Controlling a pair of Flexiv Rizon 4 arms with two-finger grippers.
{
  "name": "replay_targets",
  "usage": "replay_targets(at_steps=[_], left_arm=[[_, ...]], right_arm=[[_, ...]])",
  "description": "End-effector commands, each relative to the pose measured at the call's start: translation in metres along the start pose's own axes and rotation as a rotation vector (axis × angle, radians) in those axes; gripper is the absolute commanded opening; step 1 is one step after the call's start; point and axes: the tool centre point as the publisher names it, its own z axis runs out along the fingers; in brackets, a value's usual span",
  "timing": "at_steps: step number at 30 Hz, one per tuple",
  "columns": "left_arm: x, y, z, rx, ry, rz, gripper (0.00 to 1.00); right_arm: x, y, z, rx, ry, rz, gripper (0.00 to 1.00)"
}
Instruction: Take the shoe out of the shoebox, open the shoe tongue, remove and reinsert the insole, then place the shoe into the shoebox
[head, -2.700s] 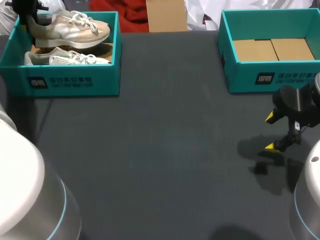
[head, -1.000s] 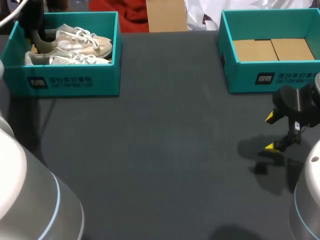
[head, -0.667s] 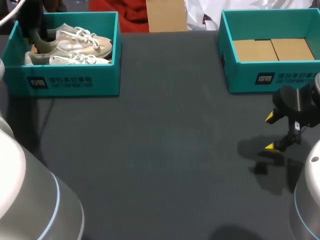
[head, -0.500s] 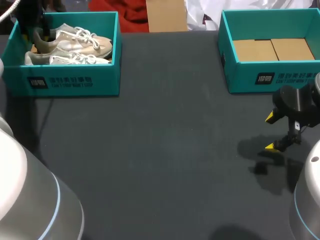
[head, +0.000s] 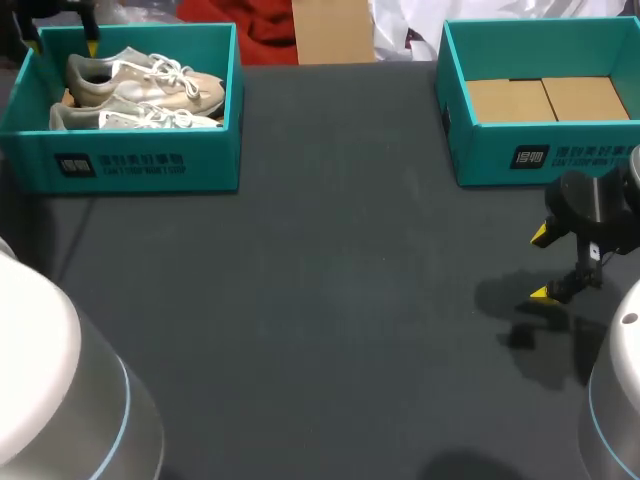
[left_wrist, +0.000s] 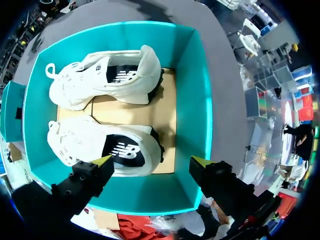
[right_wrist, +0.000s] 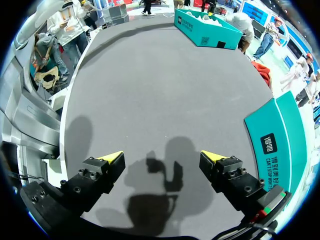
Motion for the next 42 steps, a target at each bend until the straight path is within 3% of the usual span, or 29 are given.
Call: replay_targets(at_steps=[1,11,26,28,36,42], left_arm=[[0.003,-0.051,-0.017,-0.073,-0.008,0.002,1.00],[0.004,-0.098,-0.024,-0.075,-0.033,-0.010,1.00],[0.004,-0.098,-0.024,-0.075,-0.033,-0.010,1.00],[0.005,-0.104,-0.025,-0.104,-0.035,-0.017,1.00],[0.008,-0.121,-0.010,-0.074,-0.039,-0.026,1.00],[0.009,-0.122,-0.009,-0.074,-0.042,-0.020,1.00]], right_arm=[[0.002,-0.001,0.000,0.000,-0.003,-0.001,1.00],[0.002,-0.001,0.000,0.000,-0.003,-0.001,1.00],[0.002,-0.001,0.000,0.000,-0.003,-0.001,1.00],[0.002,-0.001,0.000,0.000,-0.003,-0.001,1.00],[0.002,-0.001,0.000,0.000,-0.003,-0.001,1.00],[0.002,-0.001,0.000,0.000,-0.003,-0.001,1.00]])
